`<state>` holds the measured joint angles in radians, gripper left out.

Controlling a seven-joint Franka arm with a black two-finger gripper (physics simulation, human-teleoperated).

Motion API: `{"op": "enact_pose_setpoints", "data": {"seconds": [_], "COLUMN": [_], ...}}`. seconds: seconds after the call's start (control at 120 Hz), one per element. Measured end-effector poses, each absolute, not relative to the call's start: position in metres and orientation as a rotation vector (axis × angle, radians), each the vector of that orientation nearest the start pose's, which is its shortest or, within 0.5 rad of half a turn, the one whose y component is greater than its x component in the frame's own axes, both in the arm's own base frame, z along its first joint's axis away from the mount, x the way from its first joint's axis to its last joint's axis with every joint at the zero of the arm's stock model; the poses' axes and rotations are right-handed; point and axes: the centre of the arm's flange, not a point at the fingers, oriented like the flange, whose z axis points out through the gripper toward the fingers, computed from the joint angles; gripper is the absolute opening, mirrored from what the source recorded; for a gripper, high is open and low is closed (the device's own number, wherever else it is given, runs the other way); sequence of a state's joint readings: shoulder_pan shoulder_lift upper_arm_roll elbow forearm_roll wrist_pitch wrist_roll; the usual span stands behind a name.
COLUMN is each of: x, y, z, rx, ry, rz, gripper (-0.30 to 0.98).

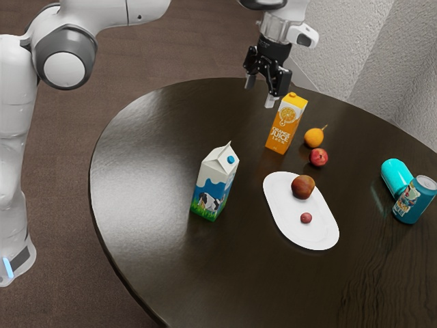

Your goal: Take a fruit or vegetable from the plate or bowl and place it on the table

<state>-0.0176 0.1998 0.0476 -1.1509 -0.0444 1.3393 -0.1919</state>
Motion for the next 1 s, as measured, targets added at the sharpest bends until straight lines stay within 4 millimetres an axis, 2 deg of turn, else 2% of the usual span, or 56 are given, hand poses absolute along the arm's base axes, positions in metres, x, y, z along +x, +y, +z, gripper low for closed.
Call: {"op": "enact_pose_setpoints", "data": {"seconds": [0.283, 0.308, 0.35, 0.4, 0.442, 0.492, 0.533, 0.567, 0.608, 0.692, 0.75, 0.792, 0.842, 0.892, 0.933, 1.0], "x": [0.59, 0.587, 0.568, 0.546, 0.531, 0.523, 0.524, 0.53, 0.536, 0.543, 0.547, 0.547, 0.545, 0.552, 0.557, 0.568], "y": [0.009, 0.008, 0.008, 0.007, 0.004, -0.004, -0.013, -0.015, -0.013, -0.006, -0.011, -0.026, -0.059, -0.088, -0.097, -0.097], "z": [0.682, 0.697, 0.747, 0.784, 0.801, 0.808, 0.804, 0.79, 0.771, 0.744, 0.733, 0.732, 0.733, 0.722, 0.715, 0.704], "rx": [-3.159, -3.161, -3.162, -3.161, -3.161, -3.168, -3.172, -3.17, -3.159, -3.106, -3.091, -3.088, -3.081, -3.082, -3.085, -3.089], "ry": [-0.269, -0.264, -0.254, -0.238, -0.224, -0.191, -0.165, -0.151, -0.138, -0.126, -0.084, -0.018, 0.102, 0.208, 0.25, 0.275], "rz": [0.017, -0.031, -0.177, -0.271, -0.305, -0.307, -0.276, -0.213, -0.129, -0.031, -0.009, -0.019, -0.036, -0.023, -0.023, -0.019], "gripper": [0.69, 0.69, 0.69, 0.69, 0.69, 0.69, 0.69, 0.69, 0.69, 0.69, 0.69, 0.69, 0.69, 0.68, 0.68, 0.69]}}
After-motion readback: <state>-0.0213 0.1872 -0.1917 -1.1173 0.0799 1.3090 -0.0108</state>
